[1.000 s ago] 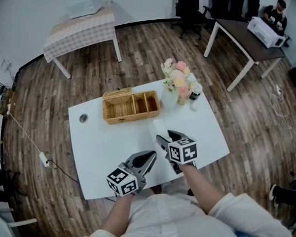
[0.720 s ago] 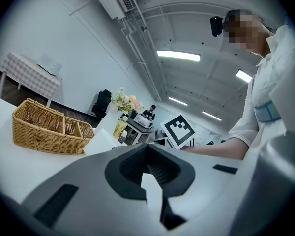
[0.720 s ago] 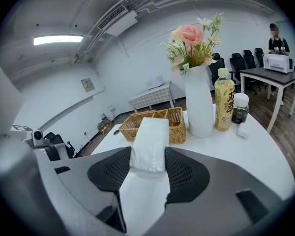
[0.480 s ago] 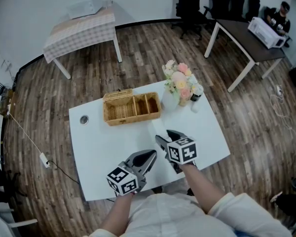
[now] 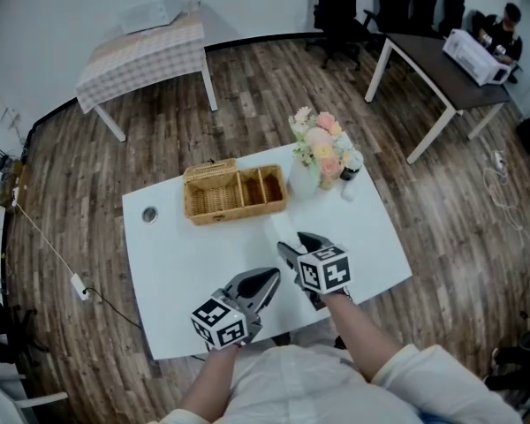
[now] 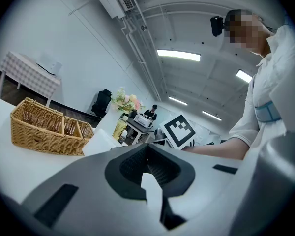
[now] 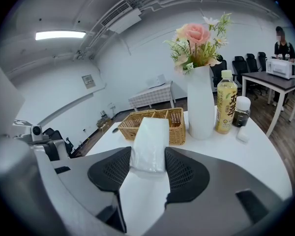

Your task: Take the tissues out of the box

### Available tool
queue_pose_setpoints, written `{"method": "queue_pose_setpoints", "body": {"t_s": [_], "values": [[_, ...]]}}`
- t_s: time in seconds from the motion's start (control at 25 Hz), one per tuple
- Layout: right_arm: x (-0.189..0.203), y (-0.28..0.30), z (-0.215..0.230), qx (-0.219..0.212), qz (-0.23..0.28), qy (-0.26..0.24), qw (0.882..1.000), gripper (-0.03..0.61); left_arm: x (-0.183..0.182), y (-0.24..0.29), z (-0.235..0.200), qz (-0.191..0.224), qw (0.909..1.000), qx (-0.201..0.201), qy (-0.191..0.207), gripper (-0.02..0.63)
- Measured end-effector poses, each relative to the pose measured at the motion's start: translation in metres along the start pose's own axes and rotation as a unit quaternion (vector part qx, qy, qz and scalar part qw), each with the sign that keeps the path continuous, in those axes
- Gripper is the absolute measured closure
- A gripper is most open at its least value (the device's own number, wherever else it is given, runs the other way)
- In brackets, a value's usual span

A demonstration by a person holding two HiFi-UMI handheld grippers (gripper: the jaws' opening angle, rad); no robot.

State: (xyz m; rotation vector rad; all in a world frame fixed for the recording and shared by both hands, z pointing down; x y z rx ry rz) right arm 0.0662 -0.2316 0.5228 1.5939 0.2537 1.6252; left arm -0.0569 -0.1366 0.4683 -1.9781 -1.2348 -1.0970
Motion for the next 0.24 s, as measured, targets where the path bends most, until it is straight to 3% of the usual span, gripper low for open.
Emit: {"method": "queue_pose_setpoints", "body": {"t_s": [0.24], "values": [[-0.0012,0.001,-0.0005,0.002,0.0,-0.005,1.0,0.345,-0.0018,-0.0008,-0.0003,-0.005,1.0,-0.003,-0.001,0.612]]}}
Point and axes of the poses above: the fingertips, and each gripper's own axes: y forward along the fingers, z to its right, x out of its underside, the point moved 7 cm from there along -y, backward along the fingers, and after that the axes turned 14 degrees about x, right-handed, at the moved point
